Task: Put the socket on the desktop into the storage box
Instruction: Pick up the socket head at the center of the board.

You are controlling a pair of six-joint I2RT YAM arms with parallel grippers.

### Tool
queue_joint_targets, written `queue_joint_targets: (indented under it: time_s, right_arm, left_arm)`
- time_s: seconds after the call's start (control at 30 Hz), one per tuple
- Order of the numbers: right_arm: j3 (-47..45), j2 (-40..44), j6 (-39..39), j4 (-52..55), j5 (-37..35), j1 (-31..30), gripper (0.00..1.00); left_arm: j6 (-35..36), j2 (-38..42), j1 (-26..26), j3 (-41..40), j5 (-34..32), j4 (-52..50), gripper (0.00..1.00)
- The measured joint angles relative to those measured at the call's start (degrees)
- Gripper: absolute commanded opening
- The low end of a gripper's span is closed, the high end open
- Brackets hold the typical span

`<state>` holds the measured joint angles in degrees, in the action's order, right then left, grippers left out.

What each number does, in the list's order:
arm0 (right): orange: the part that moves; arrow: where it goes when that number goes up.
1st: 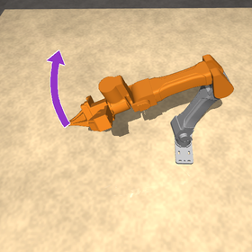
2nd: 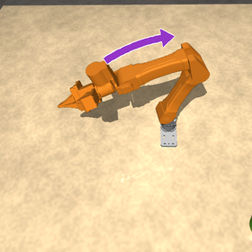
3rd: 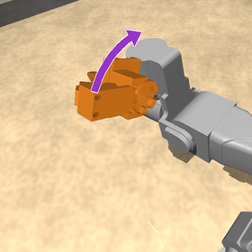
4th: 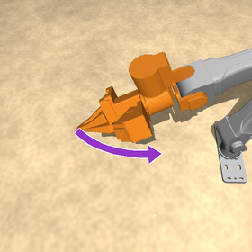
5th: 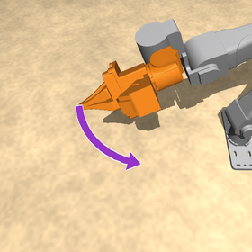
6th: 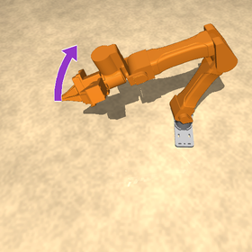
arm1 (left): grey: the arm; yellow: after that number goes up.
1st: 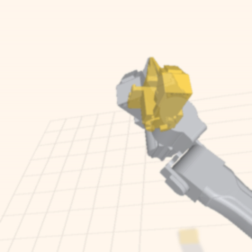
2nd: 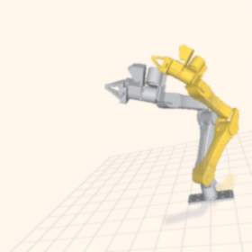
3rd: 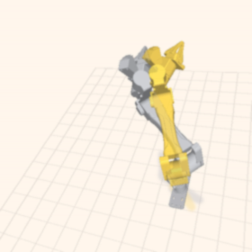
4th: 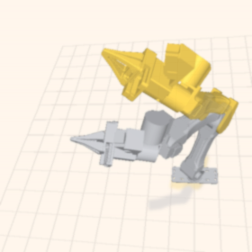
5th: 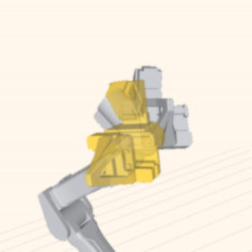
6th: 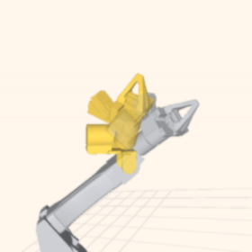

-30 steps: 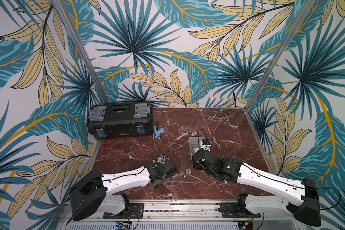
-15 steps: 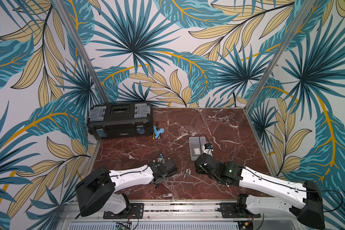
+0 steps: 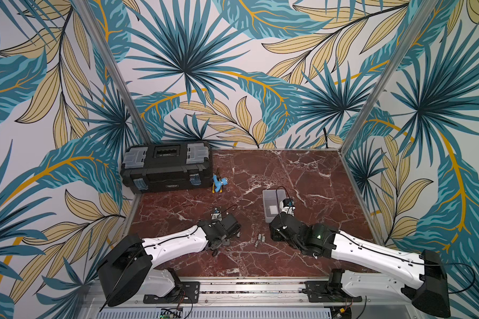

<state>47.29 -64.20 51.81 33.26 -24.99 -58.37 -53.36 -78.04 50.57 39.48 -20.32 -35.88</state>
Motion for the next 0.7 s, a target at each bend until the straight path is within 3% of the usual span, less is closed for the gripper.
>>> queue_joint_targets:
  time_s: [0.53, 0.7]
  right_arm:
    - [-0.20, 2.40, 0.02, 0.00, -0.04, 0.00, 0.51]
    - [-0.39, 2.51, 0.02, 0.00, -0.07, 0.00, 0.51]
  left_arm:
    - [-0.26, -5.29, -0.70, 0.28, 2.23, 0.42, 0.36]
    - [-0.57, -5.46, -0.81, 0.37, 2.62, 0.70, 0.30]
